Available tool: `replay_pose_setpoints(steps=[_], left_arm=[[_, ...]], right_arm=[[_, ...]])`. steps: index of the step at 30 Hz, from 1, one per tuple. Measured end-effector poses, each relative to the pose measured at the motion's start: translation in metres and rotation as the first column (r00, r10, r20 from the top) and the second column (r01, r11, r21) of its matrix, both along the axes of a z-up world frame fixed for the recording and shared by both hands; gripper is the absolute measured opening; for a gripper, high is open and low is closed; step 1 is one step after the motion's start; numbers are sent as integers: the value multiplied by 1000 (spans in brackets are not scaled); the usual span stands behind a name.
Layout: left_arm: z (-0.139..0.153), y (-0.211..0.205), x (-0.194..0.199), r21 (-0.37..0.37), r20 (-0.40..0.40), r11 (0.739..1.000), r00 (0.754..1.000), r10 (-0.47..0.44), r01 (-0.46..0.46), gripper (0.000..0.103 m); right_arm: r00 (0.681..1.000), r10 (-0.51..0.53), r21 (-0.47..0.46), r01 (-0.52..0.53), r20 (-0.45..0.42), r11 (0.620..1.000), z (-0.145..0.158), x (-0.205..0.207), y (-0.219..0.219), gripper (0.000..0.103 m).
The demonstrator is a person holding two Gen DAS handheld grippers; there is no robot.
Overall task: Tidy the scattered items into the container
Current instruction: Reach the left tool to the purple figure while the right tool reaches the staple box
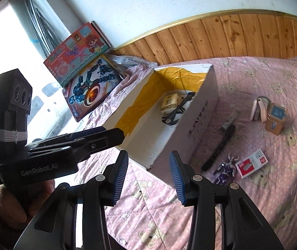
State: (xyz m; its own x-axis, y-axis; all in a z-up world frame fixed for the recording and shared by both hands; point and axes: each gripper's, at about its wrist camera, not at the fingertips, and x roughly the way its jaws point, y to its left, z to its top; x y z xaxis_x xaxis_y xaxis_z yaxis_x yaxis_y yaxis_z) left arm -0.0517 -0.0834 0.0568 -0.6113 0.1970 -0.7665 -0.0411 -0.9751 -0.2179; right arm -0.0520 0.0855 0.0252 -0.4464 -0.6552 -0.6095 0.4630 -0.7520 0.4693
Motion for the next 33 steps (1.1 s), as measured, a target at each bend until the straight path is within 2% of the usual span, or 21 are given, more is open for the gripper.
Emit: replay_pose_setpoints(steps=[10,16,22,26,28,33], left_arm=[[-19,58,7,0,14,988,987,-157,157,57],[-49,89,1,6,80,976,973,-217,217,57],[-85,112,-10,-1,152,968,956,-249,252,57],[-105,124,-24,-49,172,966,955,-242,253,57],[-114,126,-30,-58,181,968,956,-231,245,57],[-135,128,-44,-77,206,969,955,-213,233,57]], right_arm=[[987,-131,0,132,91,991,-40,10,59,43],[960,-217,19,217,179,976,-80,9,94,43],[933,-265,-3,274,245,962,-104,2,121,43],[922,-274,-18,290,273,957,-112,-14,129,44],[924,-276,-9,288,266,958,-112,-24,129,53],[918,-285,29,288,275,957,-119,-52,125,56]])
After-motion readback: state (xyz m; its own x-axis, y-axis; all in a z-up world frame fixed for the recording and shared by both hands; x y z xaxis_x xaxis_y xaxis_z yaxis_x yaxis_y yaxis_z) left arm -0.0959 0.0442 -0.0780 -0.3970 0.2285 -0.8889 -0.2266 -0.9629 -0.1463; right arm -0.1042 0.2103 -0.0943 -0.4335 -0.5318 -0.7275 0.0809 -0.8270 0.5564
